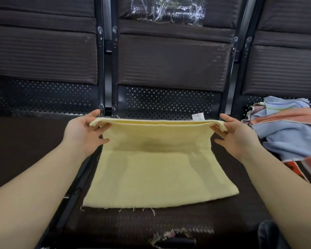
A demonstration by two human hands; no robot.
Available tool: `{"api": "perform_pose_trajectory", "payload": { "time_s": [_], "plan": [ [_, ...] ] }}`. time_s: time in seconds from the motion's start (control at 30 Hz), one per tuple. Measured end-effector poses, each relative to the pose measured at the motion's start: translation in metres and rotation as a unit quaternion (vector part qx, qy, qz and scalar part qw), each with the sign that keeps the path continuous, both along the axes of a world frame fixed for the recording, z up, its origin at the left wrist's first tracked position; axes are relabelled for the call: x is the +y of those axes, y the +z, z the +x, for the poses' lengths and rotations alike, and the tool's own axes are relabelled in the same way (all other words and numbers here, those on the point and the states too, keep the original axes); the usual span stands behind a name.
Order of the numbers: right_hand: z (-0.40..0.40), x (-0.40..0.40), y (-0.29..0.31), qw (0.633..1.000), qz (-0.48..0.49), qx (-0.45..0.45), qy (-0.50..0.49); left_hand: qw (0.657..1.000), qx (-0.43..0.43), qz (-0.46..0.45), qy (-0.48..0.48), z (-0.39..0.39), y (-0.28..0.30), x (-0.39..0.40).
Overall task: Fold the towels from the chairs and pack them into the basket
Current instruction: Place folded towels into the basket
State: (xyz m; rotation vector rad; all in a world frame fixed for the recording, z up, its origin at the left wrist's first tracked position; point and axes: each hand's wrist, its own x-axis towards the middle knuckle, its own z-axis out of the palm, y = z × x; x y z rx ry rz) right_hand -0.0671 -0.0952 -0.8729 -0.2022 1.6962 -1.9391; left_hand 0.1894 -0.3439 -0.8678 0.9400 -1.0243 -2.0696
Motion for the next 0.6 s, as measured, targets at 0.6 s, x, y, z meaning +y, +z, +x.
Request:
{"api": "perform_pose_trajectory", "payload": {
  "time_s": [0.6],
  "plan": [
    [0.054,0.069,0.005,0.771,0.520,0.212,0.298,0.724,-0.526,-0.240,-0.376,0.082,-0.017,0.055]
  ]
}}
